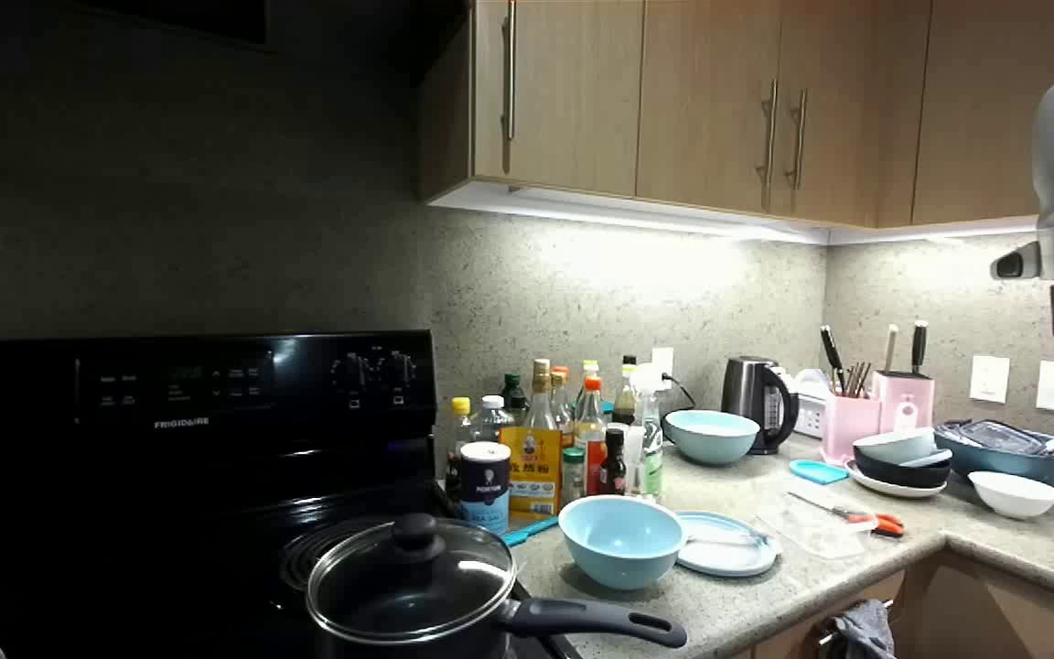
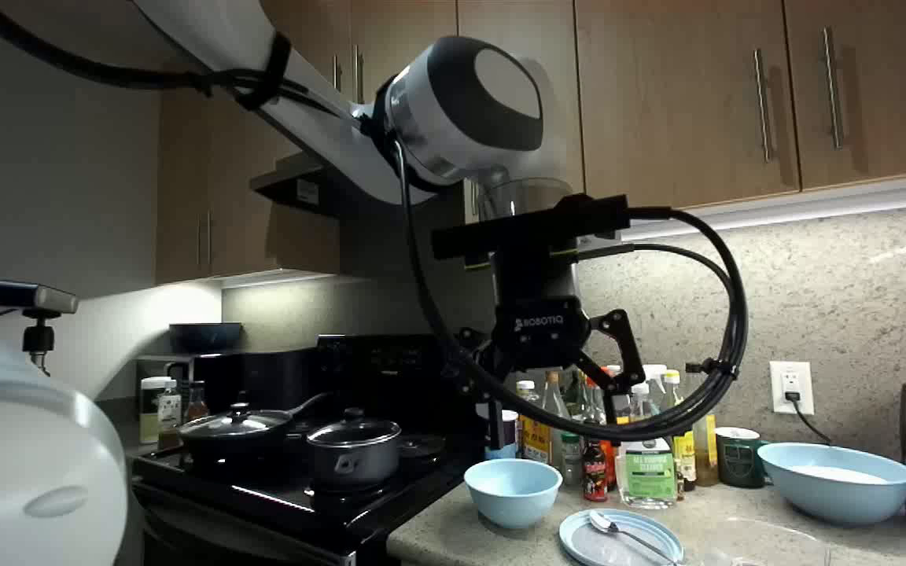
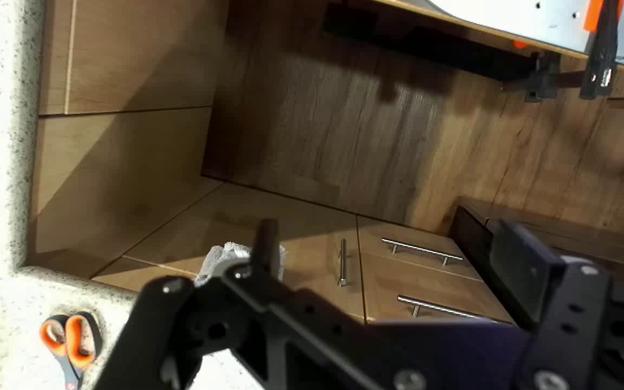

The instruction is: Put the fork inside the container

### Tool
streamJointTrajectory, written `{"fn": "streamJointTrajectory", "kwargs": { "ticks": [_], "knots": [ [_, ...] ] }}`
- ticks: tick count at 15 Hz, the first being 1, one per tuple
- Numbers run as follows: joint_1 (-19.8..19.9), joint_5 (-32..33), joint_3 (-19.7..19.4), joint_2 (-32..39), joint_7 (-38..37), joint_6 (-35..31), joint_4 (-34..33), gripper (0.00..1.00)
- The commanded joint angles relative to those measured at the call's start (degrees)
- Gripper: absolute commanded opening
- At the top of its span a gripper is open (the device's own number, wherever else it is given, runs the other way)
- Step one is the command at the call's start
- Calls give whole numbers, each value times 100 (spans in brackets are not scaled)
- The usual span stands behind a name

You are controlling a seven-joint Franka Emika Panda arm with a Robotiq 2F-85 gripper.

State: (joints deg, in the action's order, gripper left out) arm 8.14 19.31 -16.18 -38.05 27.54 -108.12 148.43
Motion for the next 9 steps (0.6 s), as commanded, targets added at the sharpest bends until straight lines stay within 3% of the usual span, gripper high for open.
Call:
{"fn": "streamJointTrajectory", "kwargs": {
  "ticks": [1, 6, 9],
  "knots": [
    [-2, -4, 2, 1, 0, 11, -8, 100],
    [-2, -4, 2, 1, 0, 11, -8, 100],
    [-139, 152, 308, 148, -91, 25, -251, 100]
  ]
}}
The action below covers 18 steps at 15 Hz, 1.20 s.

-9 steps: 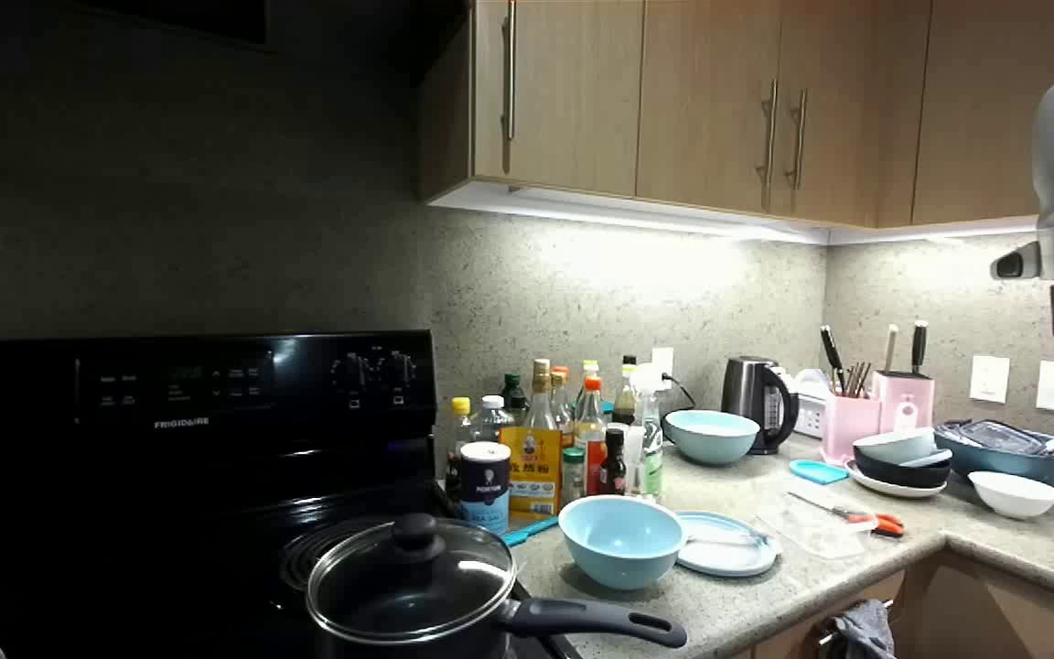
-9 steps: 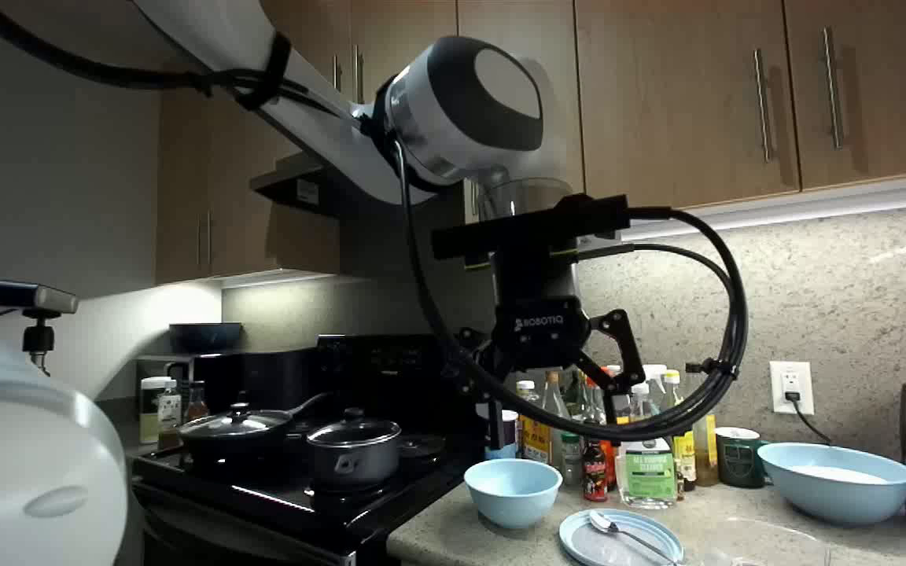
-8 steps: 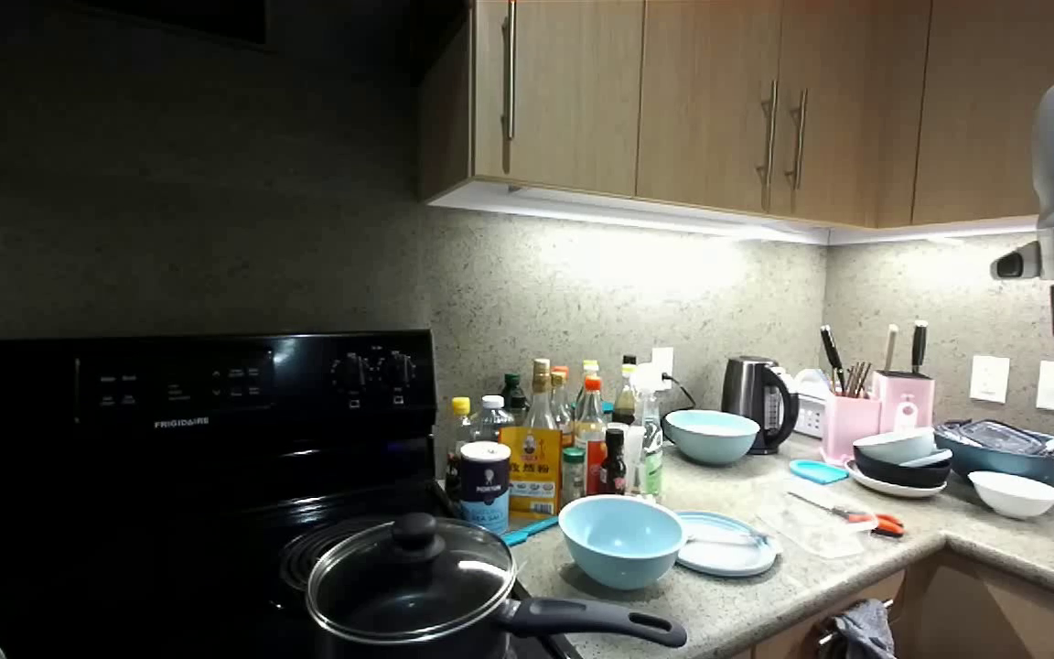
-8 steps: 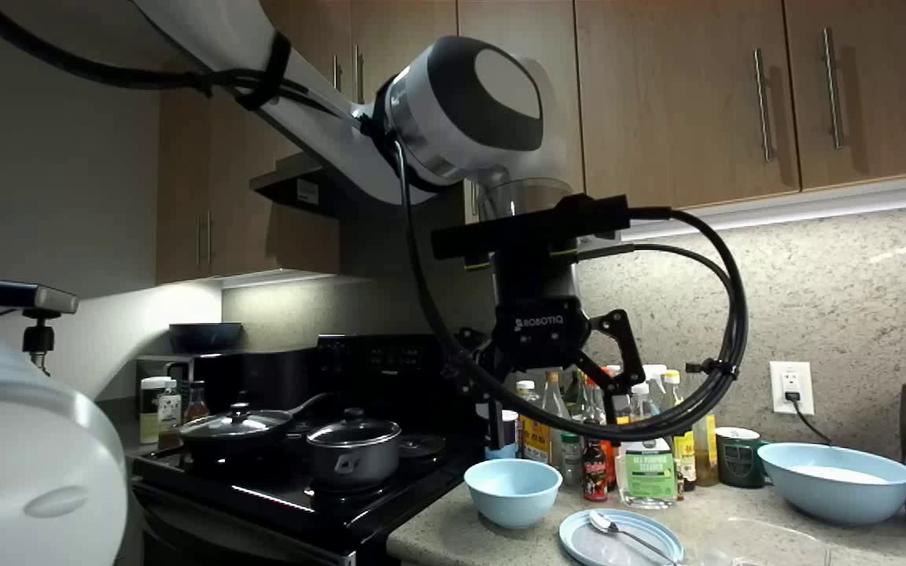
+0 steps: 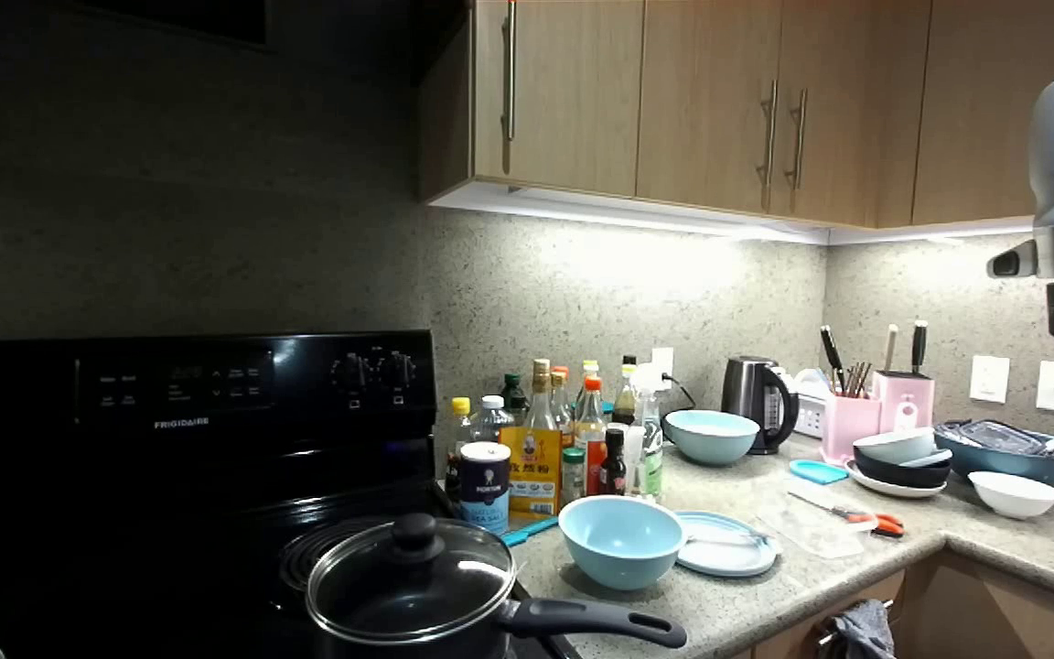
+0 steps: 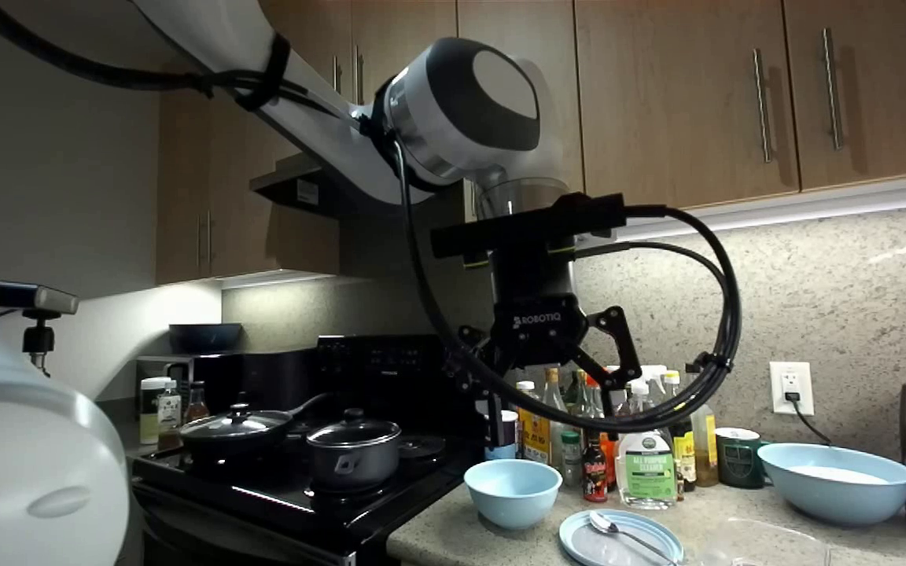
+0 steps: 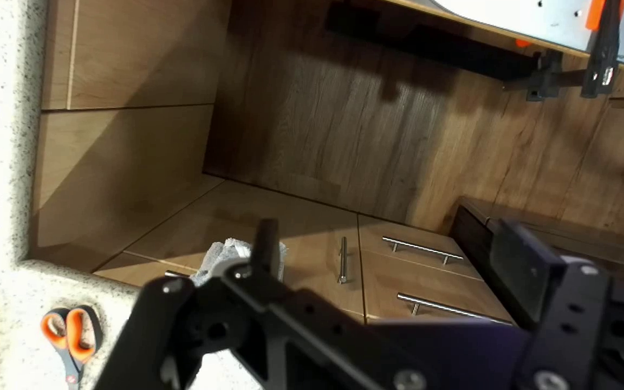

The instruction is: Put the fork inside the container

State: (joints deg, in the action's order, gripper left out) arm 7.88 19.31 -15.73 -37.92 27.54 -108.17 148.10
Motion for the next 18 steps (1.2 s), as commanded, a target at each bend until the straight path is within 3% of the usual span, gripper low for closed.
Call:
{"fn": "streamJointTrajectory", "kwargs": {
  "ticks": [1, 7, 12, 14, 18],
  "knots": [
    [-198, 206, 389, 81, -36, 17, -297, 100],
    [-721, 582, 1038, 13, -146, -222, -524, 100],
    [-803, 517, 1006, 23, -111, -110, -570, 100],
    [-924, 112, 800, 37, -119, -401, -566, 100],
    [-1045, -1011, 386, 879, -218, -911, -1143, 100]
  ]
}}
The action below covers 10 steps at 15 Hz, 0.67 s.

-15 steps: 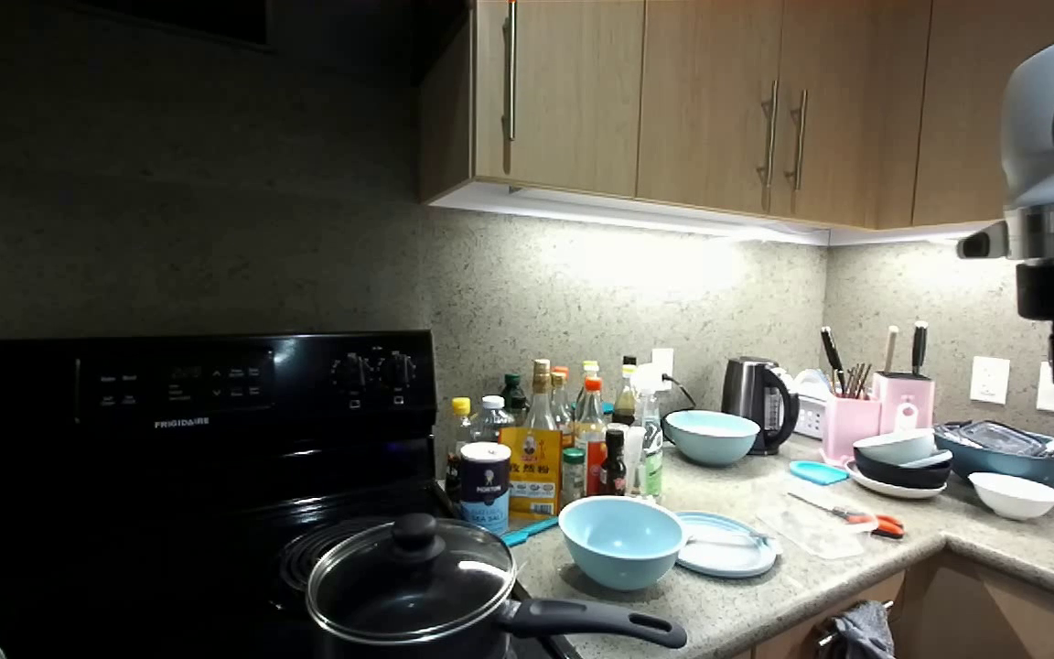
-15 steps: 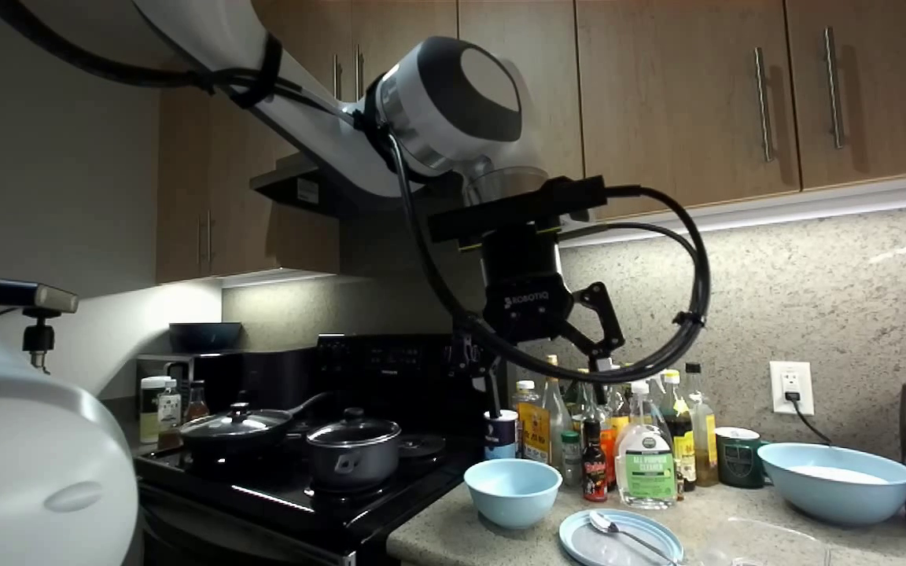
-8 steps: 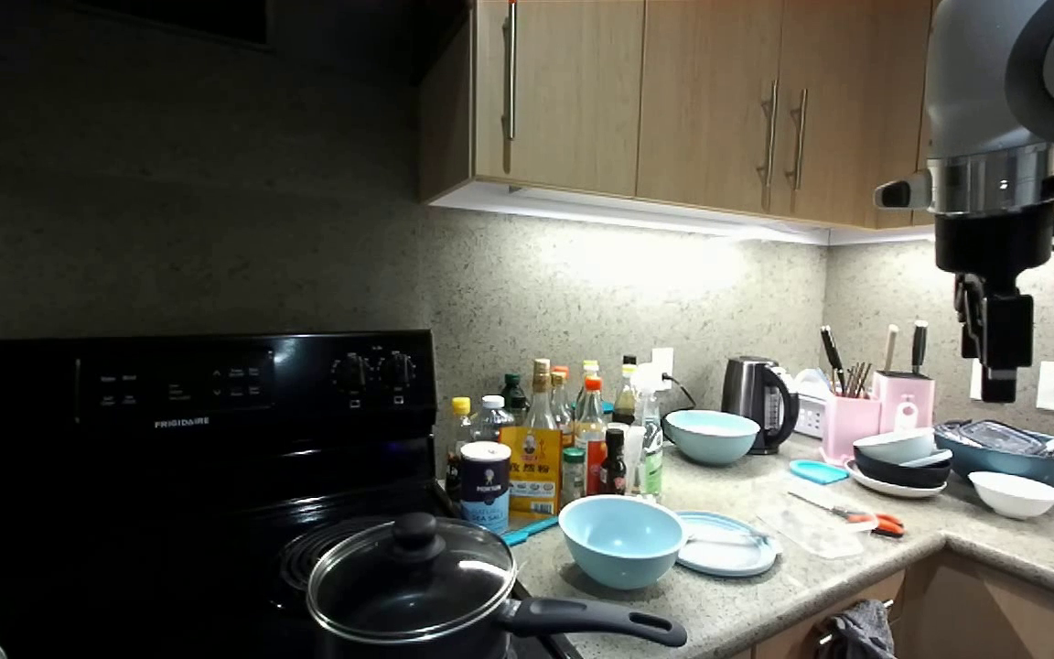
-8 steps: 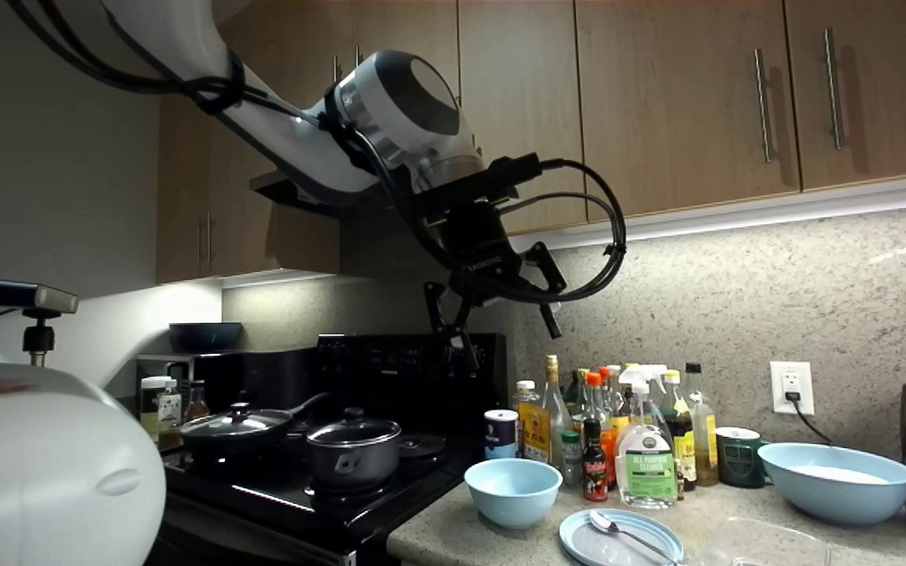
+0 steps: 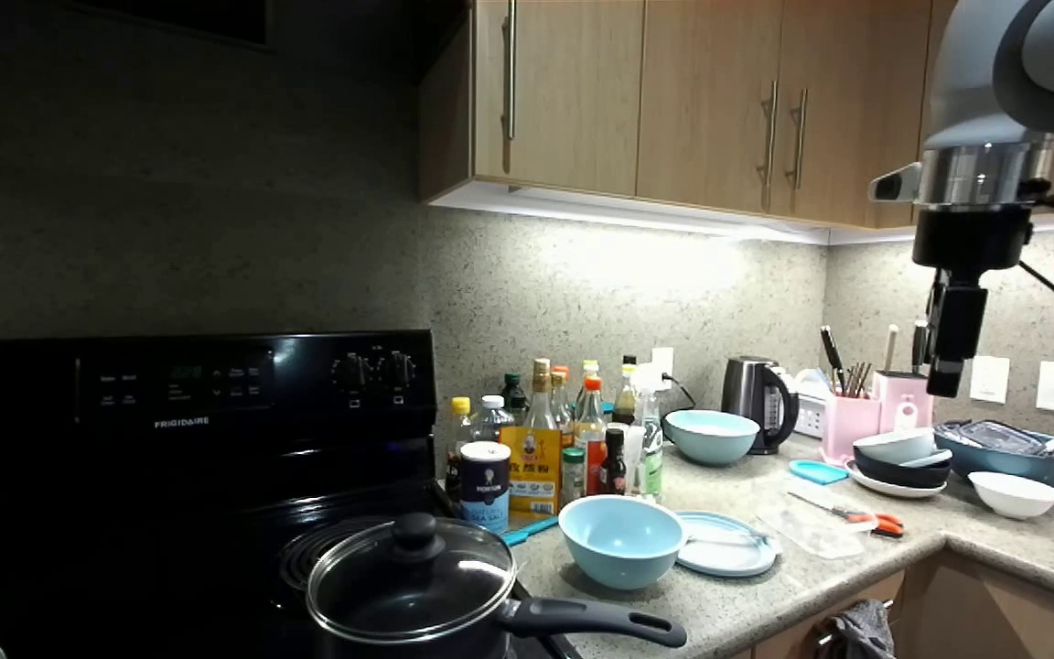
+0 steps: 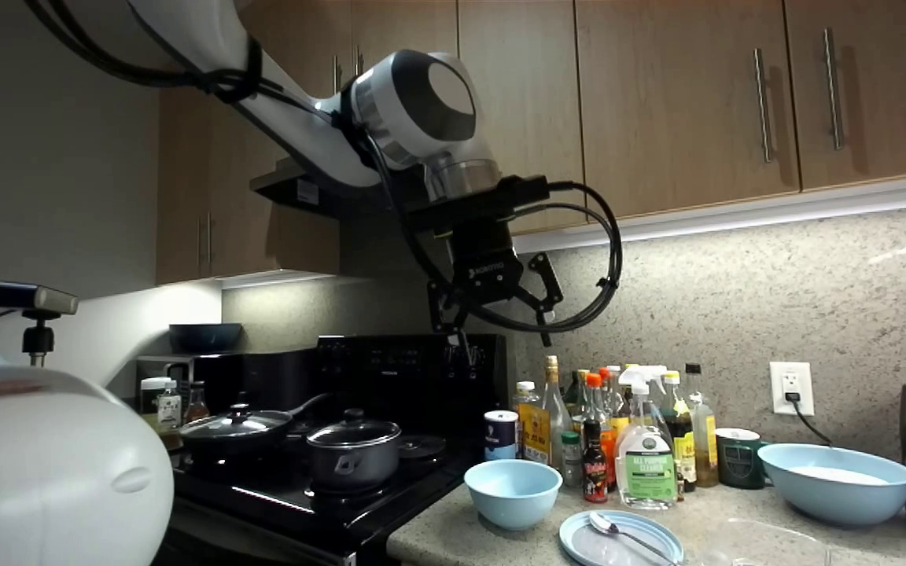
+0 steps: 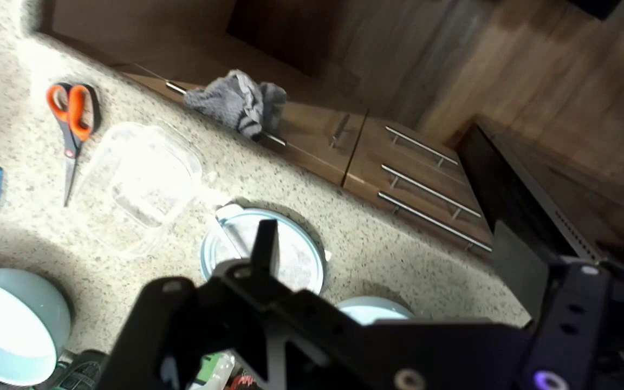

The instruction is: Put the fork inside the container

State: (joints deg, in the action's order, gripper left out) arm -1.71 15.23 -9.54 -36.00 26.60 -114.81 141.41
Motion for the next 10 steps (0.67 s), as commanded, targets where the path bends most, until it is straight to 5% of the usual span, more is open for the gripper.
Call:
{"fn": "streamJointTrajectory", "kwargs": {
  "ticks": [1, 6, 7, 10],
  "knots": [
    [-44, -725, -244, 961, -203, -345, -641, 100],
    [240, -675, -44, 2025, -841, -577, -1360, 100],
    [202, -766, -76, 1639, -558, -548, -1063, 100],
    [265, -753, -11, 2060, -689, -548, -1346, 100]
  ]
}}
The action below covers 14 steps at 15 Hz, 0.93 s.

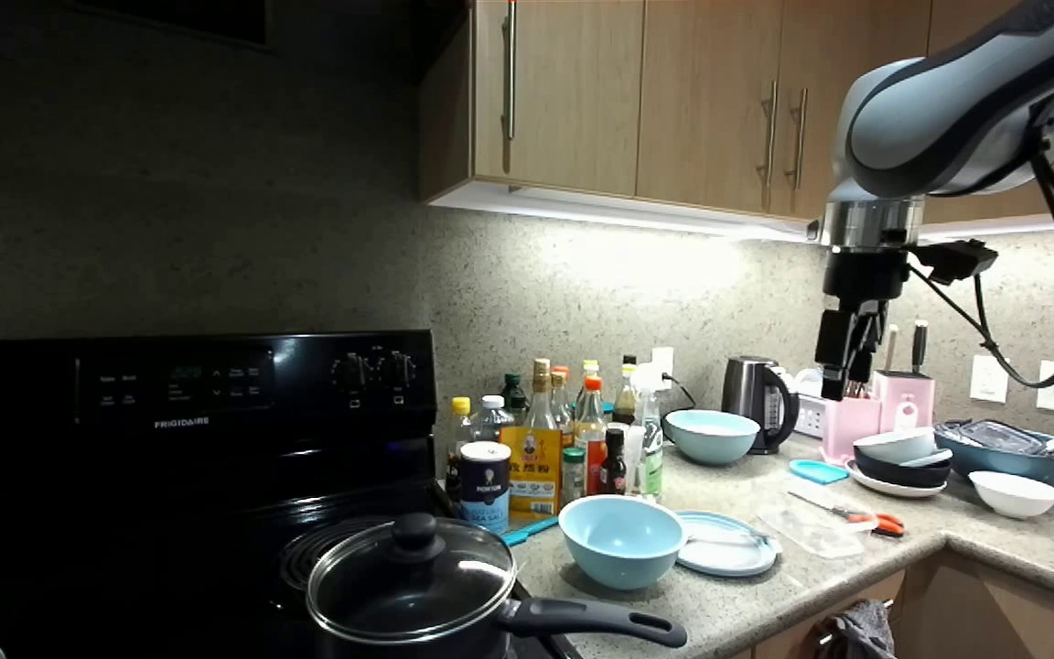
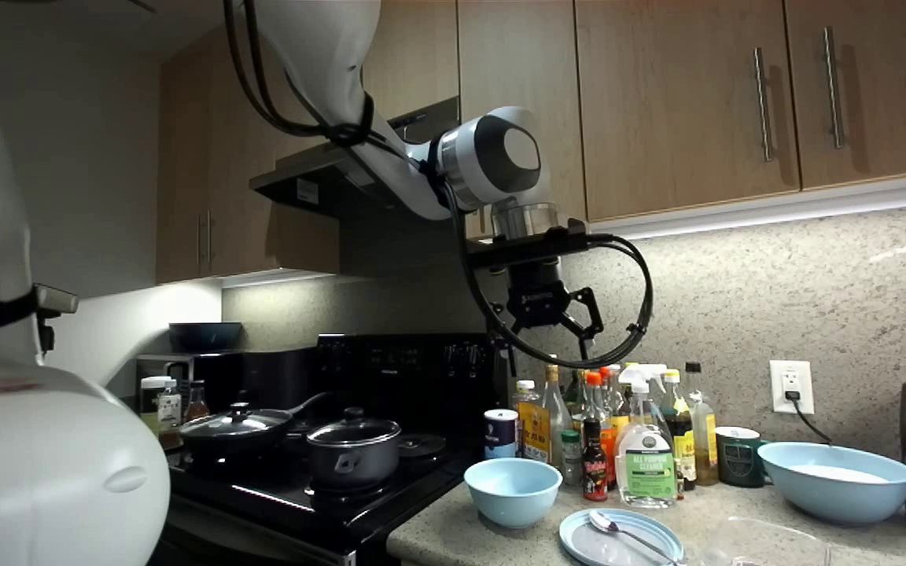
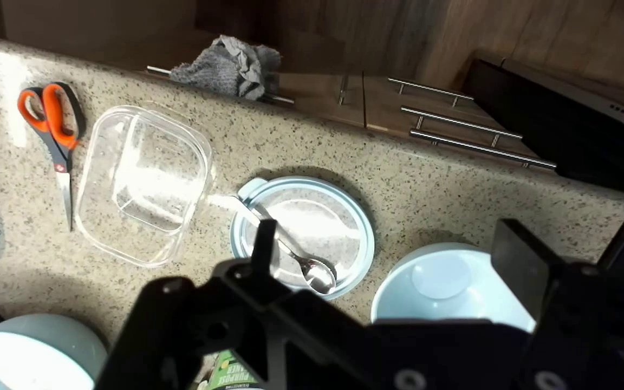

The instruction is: Put the fork inside the container

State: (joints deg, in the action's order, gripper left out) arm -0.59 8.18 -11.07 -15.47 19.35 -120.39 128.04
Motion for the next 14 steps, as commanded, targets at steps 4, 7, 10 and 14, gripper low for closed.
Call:
{"fn": "streamJointTrajectory", "kwargs": {
  "ticks": [4, 7, 10, 14],
  "knots": [
    [179, -46, 144, 26, 31, 10, -40, 100],
    [191, -350, -19, 643, 321, 148, -475, 100],
    [262, -611, -71, 1298, 603, 296, -912, 100],
    [494, -797, 42, 2156, 1125, 169, -1488, 100]
  ]
}}
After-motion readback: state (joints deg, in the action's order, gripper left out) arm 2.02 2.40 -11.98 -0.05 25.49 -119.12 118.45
